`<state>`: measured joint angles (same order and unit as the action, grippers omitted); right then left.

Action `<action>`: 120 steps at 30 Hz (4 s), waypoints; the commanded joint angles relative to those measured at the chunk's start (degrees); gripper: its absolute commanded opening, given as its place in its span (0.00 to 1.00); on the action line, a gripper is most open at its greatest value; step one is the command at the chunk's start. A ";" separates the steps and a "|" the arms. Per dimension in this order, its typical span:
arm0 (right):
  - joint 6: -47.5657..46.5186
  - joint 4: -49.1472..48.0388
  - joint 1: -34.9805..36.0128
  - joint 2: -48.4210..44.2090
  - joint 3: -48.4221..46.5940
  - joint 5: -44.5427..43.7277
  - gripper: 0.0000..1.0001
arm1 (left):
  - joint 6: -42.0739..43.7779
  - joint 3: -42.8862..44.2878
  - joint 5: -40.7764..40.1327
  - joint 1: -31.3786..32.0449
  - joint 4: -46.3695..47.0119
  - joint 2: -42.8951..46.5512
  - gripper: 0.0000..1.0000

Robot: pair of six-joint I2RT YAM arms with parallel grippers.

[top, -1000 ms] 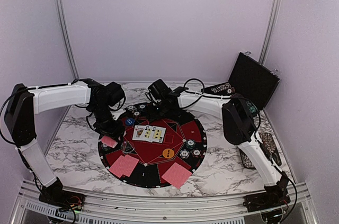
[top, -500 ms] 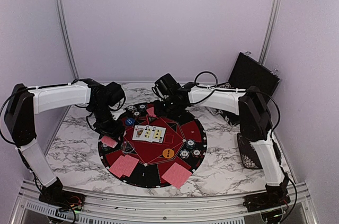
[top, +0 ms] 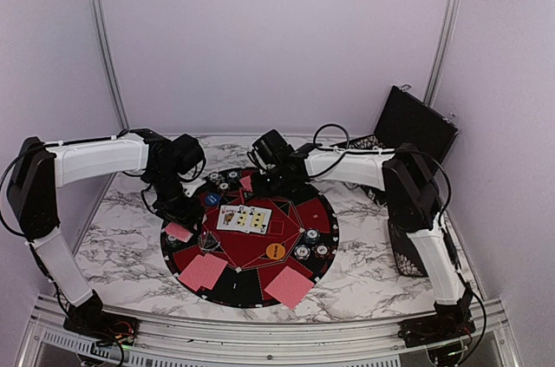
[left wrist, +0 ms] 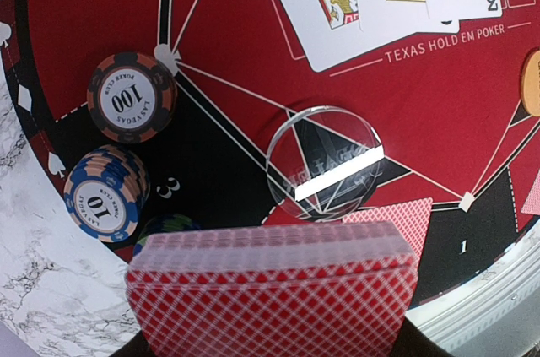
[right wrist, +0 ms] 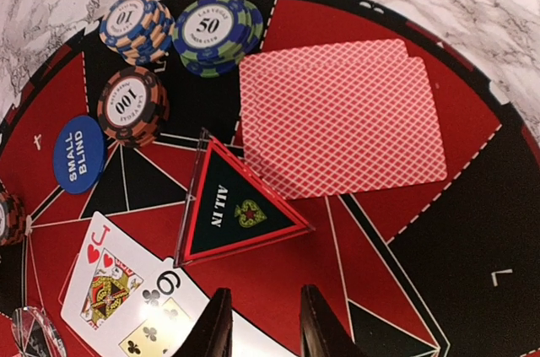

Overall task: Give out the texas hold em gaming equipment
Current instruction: Move the all-in button to the small blind area, then pick up the poker card from the face-down deck piles.

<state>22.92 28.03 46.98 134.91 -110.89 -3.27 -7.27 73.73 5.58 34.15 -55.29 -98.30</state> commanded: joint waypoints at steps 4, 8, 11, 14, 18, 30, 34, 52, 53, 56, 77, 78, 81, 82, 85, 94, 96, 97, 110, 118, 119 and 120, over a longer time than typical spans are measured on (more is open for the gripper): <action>0.07 -1.30 0.16 3.11 -2.37 1.25 0.26 | 0.21 -0.36 0.91 -0.40 0.18 2.16 0.46; -0.05 -1.27 0.21 4.58 -3.62 1.65 0.25 | 0.32 -0.28 0.87 -0.40 0.12 2.07 0.46; -0.09 -1.10 0.20 5.69 -4.86 2.03 0.25 | 0.24 -0.33 0.84 -0.40 0.17 2.07 0.46; -0.15 -0.91 0.30 6.64 -5.72 2.61 0.25 | 0.22 -0.27 0.83 -0.40 0.19 2.09 0.46; -0.13 -0.88 0.49 7.63 -6.85 2.65 0.25 | 0.24 -0.20 0.88 -0.40 0.15 1.91 0.46; -0.06 0.11 1.53 10.40 -10.97 5.93 0.25 | 0.24 -0.45 0.76 -0.40 0.18 2.09 0.46; 0.12 0.36 1.40 10.17 -10.48 5.39 0.25 | 0.28 -0.35 0.90 -0.40 0.18 2.02 0.46; 0.93 -2.37 0.43 4.05 -4.28 6.48 0.27 | 0.43 0.00 1.27 -0.40 0.09 1.64 0.46; 1.09 -2.82 0.33 3.01 -3.26 6.58 0.27 | 0.44 0.07 1.34 -0.40 0.09 1.59 0.46; 1.59 -4.35 -0.17 -0.22 0.38 7.21 0.27 | 0.46 0.32 1.55 -0.31 0.09 1.19 0.46; 9.87 -23.89 -4.45 -15.65 23.25 39.25 0.49 | 0.33 8.86 0.95 6.27 -2.81 -3.99 0.46; 11.12 -25.72 -4.56 -15.84 24.28 41.50 0.51 | 0.29 9.21 0.88 6.54 -3.05 -4.12 0.46; 15.47 -32.05 -4.60 -15.77 27.00 47.25 0.54 | 0.24 10.04 0.92 7.42 -3.37 -4.34 0.46; 17.17 -34.52 -4.59 -15.80 28.17 48.78 0.55 | 0.24 10.22 0.99 7.68 -3.46 -4.47 0.46; 21.90 -41.25 -4.56 -15.38 30.95 52.16 0.57 | 0.34 10.61 0.90 8.35 -3.68 -4.63 0.46; 28.73 -49.98 -3.67 -13.25 33.27 55.13 0.64 | 0.85 11.72 1.09 9.15 -4.28 -5.07 0.46; 30.40 -51.61 -3.31 -12.37 33.20 55.68 0.65 | 0.93 11.94 1.05 9.32 -4.30 -5.19 0.46; 31.63 -52.57 -3.10 -11.94 33.27 56.05 0.65 | 0.94 12.03 1.05 9.28 -4.35 -5.19 0.46; 39.30 -60.86 -1.13 -8.31 32.25 57.87 0.64 | 0.85 12.18 0.87 9.39 -4.57 -4.79 0.46; 42.17 -63.80 -0.14 -6.31 30.89 58.42 0.63 | 0.72 12.23 0.90 9.52 -4.56 -4.45 0.46; 42.31 -63.89 -0.09 -6.14 30.59 58.38 0.63 | 0.68 12.22 0.83 9.53 -4.57 -4.42 0.46; 42.54 -64.16 0.00 -6.03 30.44 58.46 0.63 | 0.68 12.15 0.83 9.51 -4.57 -4.40 0.46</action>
<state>64.01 -32.88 46.22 127.96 -77.78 54.22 -7.03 84.38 6.52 43.27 -58.35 -103.15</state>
